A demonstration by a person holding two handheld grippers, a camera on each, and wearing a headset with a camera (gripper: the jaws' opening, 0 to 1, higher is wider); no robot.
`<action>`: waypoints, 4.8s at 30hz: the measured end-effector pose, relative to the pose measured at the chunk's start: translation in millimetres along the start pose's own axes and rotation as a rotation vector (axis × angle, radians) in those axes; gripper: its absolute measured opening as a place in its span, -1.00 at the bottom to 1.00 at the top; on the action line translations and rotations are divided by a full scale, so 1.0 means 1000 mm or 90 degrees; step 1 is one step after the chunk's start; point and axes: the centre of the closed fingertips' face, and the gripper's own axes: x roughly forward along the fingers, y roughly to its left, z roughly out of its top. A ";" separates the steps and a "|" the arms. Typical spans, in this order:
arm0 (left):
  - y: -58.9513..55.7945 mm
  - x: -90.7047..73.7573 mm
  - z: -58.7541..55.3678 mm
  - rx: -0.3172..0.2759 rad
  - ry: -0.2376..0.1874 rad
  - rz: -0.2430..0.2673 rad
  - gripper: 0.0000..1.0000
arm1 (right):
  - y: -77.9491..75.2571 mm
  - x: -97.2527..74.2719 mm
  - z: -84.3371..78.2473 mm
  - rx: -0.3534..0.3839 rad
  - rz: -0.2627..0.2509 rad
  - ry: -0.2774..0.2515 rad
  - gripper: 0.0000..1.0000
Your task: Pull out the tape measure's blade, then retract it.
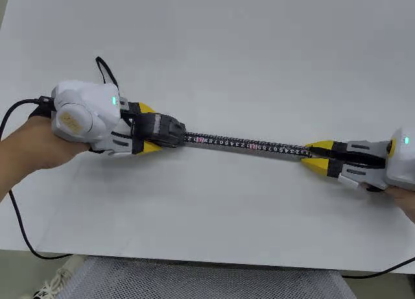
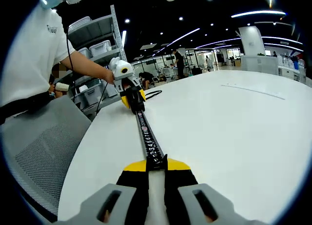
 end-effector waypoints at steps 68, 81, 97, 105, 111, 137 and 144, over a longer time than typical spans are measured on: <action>0.000 0.001 0.001 -0.015 -0.012 0.016 -0.30 | -0.005 -0.009 -0.004 -0.040 -0.043 0.027 -0.62; 0.003 0.002 0.000 -0.023 -0.001 0.036 -0.26 | -0.005 -0.009 0.002 -0.029 -0.047 0.019 -0.51; 0.005 -0.001 0.002 -0.031 -0.004 0.051 -0.09 | -0.002 -0.010 0.011 -0.010 -0.069 0.007 -0.25; 0.005 -0.007 0.002 -0.039 -0.006 0.062 0.04 | 0.000 -0.010 0.012 -0.010 -0.075 0.007 -0.16; 0.003 -0.008 0.007 -0.042 -0.015 0.063 0.12 | -0.001 -0.011 0.011 -0.008 -0.081 0.006 -0.09; -0.006 -0.020 0.016 -0.078 -0.048 0.104 0.43 | 0.006 -0.013 0.010 0.028 -0.139 0.005 0.16; -0.007 -0.026 0.017 -0.102 -0.063 0.129 0.45 | 0.012 -0.011 0.015 0.030 -0.157 0.000 0.18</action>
